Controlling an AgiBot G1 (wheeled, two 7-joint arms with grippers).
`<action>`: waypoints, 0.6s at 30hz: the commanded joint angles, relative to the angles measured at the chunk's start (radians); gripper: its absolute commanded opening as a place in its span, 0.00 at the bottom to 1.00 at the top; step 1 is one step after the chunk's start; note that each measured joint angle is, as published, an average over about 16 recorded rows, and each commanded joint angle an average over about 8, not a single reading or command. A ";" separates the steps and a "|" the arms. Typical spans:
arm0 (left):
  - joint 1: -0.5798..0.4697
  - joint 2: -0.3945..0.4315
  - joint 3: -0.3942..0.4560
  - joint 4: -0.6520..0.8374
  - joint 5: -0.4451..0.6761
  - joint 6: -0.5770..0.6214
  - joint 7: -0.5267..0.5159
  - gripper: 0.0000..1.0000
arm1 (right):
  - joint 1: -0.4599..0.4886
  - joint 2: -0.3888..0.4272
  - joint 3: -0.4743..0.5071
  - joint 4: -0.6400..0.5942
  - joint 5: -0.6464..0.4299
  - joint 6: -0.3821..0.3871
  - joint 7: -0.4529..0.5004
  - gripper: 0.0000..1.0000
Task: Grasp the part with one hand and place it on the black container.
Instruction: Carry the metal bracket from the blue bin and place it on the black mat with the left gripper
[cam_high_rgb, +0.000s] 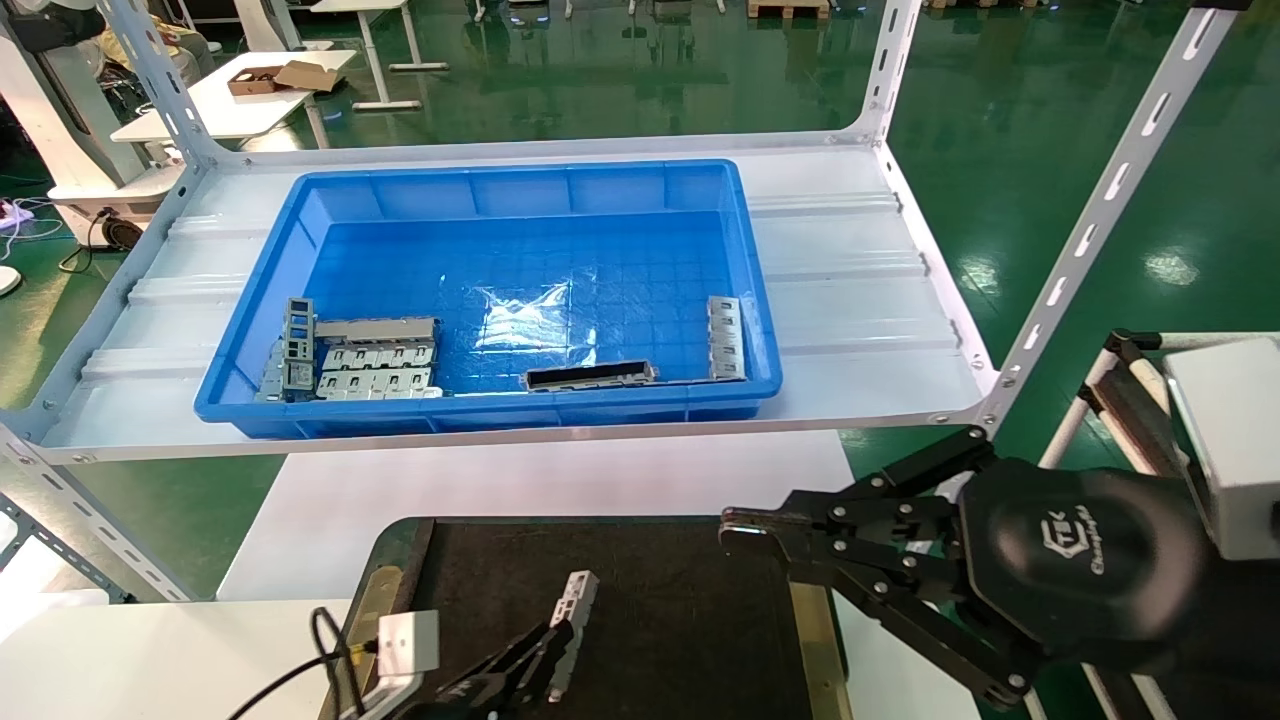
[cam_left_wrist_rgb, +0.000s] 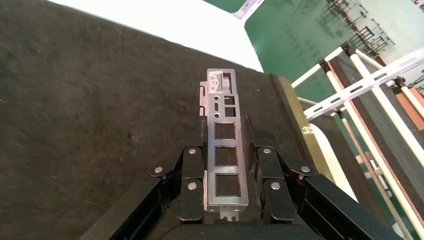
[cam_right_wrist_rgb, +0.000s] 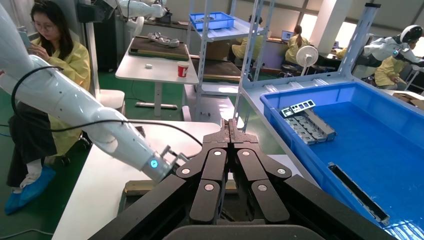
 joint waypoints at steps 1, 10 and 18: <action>-0.017 0.015 0.038 0.011 0.009 -0.045 -0.026 0.00 | 0.000 0.000 0.000 0.000 0.000 0.000 0.000 0.00; -0.101 0.051 0.180 0.076 -0.019 -0.174 -0.082 0.00 | 0.000 0.000 -0.001 0.000 0.000 0.000 0.000 0.00; -0.152 0.066 0.280 0.099 -0.089 -0.272 -0.100 0.00 | 0.000 0.000 -0.001 0.000 0.001 0.000 -0.001 0.00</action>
